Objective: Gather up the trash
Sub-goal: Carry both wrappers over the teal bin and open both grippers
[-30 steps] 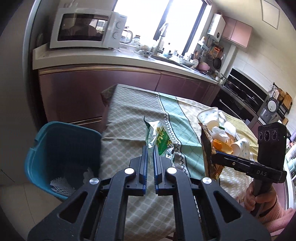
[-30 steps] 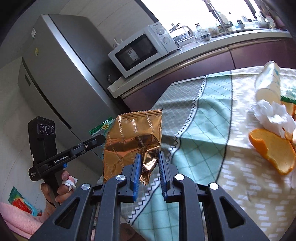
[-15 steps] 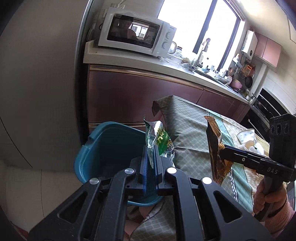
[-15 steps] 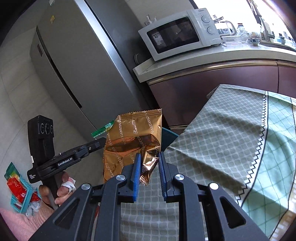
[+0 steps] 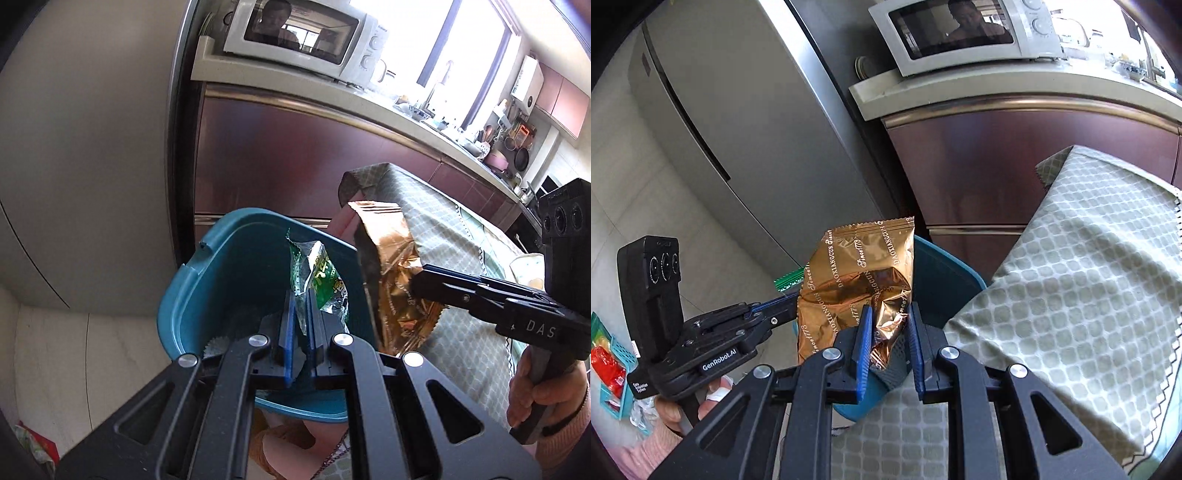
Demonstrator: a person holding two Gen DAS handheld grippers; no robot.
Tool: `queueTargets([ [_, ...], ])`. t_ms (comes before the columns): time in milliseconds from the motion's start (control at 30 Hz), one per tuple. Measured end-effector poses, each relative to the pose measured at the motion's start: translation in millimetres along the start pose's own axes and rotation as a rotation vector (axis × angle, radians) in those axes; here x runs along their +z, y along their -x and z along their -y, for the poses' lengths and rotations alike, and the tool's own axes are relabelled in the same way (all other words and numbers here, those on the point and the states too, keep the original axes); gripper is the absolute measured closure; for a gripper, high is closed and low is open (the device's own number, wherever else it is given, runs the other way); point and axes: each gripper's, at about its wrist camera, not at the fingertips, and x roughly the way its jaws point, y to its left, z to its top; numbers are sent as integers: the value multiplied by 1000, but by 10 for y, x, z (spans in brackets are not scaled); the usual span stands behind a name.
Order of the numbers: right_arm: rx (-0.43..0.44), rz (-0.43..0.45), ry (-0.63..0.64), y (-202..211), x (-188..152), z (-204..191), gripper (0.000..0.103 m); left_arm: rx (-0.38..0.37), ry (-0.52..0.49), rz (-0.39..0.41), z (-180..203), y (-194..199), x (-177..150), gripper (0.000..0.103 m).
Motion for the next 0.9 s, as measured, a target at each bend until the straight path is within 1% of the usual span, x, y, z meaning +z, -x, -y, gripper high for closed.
queueTargets([
  [267,-16,-44,-21,-199,-10,25,84,28,2,-38,11,-266,-23,95],
  [533,-19,-74,-38,-315,53,-31,83,37,4,-59,34,-390,-71,95],
  [700,-19,-76,-49,-384,110,-68,80,46,9,-77,43,-508,-60,94],
  [767,-18,-70,-50,-375,106,-85,78,45,12,-87,42,-559,-62,90],
  [833,-13,-61,-56,-329,78,-83,76,53,15,-94,43,-603,-66,77],
  [900,-4,-51,-61,-276,48,-86,75,63,12,-95,56,-633,-72,73],
])
